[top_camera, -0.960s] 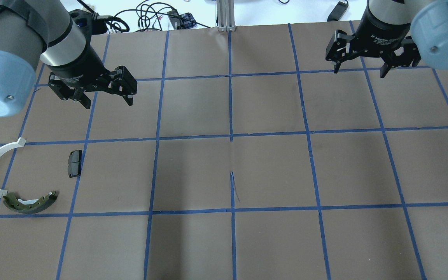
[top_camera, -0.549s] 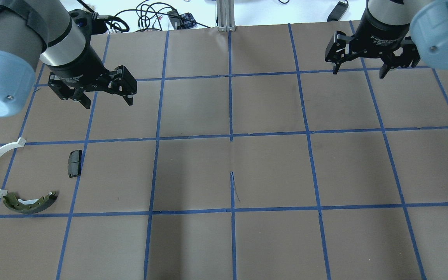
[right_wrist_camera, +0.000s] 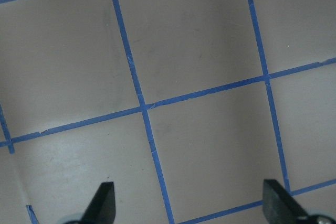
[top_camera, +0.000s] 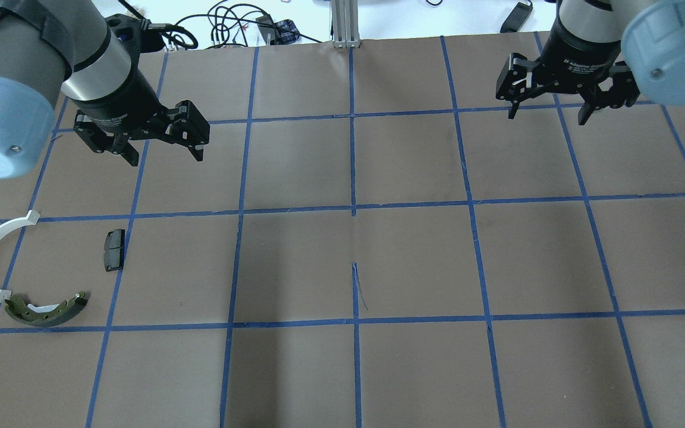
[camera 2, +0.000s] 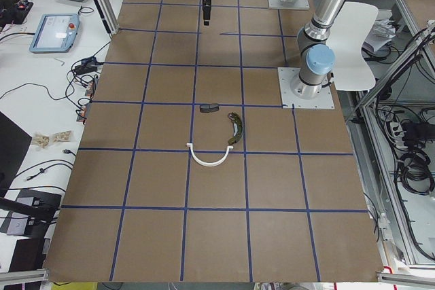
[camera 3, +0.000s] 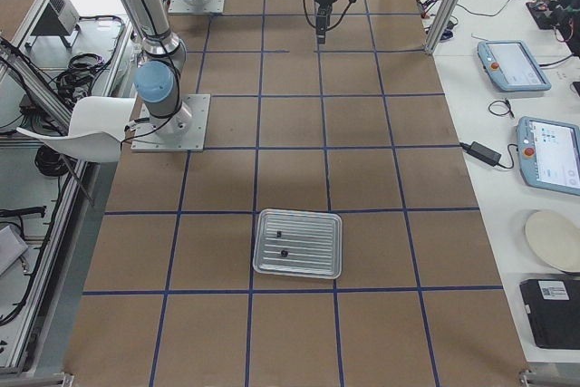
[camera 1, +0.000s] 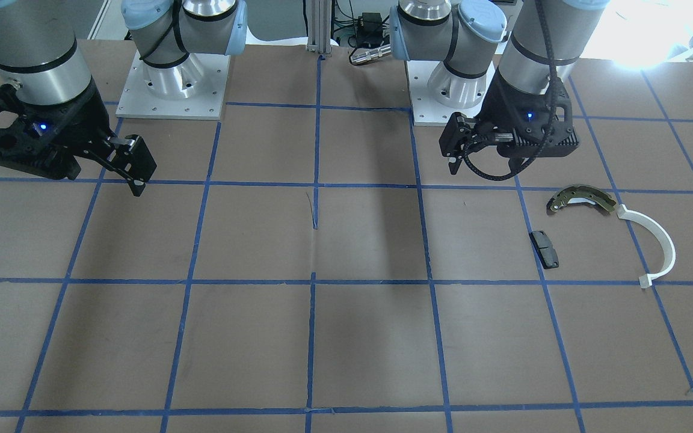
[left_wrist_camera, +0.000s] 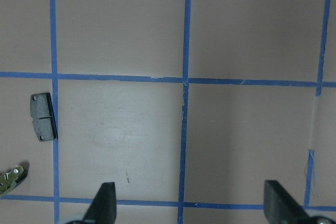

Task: Place bearing gear from tray to pile

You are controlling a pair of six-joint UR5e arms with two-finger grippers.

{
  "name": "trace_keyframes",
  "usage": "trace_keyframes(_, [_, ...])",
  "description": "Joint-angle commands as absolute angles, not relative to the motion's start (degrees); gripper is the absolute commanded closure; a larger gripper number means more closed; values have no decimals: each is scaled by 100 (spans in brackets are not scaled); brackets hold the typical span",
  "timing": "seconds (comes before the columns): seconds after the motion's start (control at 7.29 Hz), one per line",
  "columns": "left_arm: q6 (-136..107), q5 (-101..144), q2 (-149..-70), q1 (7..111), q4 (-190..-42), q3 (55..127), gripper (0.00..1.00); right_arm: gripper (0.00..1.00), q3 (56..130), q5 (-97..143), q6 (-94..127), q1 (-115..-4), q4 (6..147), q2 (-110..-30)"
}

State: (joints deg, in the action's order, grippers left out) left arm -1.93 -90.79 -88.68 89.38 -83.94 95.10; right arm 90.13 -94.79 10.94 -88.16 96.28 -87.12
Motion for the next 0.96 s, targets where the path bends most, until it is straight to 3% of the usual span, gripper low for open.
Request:
trace_keyframes(0.0, [-193,-9079,-8859,8938,-8394,9518,0,0,9096,-9475,1081,-8815,9624,-8710])
trace_keyframes(0.55, [-185,-9079,-8859,8938,-8394,9519,0,0,9088,-9553,138,-8676,9685,-8675])
trace_keyframes(0.82, [-193,-9079,-8859,8938,-8394,9519,0,0,9079,-9632,-1486,-7583,9563,-8771])
